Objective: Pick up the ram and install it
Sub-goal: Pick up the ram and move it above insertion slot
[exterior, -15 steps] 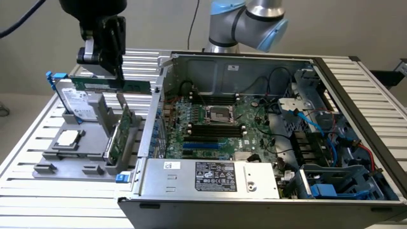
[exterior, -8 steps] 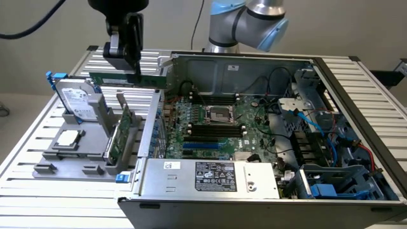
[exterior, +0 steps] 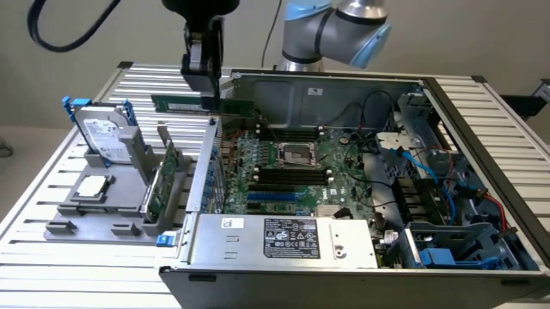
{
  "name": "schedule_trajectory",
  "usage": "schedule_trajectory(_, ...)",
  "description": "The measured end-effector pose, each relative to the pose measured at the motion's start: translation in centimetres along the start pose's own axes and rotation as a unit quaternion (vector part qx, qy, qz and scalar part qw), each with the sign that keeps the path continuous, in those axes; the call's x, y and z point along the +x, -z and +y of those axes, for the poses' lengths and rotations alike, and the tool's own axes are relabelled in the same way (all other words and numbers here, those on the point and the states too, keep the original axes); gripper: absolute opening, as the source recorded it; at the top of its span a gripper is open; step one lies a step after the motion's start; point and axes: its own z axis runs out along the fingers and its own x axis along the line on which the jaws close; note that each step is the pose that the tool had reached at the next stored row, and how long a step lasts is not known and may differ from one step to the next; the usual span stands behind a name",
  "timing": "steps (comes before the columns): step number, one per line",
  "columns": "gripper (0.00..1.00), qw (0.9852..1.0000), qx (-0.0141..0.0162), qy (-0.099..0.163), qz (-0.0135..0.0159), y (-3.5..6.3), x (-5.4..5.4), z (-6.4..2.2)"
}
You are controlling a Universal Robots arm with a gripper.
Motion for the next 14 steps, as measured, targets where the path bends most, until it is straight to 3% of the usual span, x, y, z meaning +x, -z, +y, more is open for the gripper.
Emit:
schedule_trajectory(8,0.14,1.0000,0.0000,0.000,0.0000,0.01,-0.4,-3.63)
schedule_trajectory(14,0.14,1.0000,0.0000,0.000,0.0004,-0.53,-1.2,-6.40)
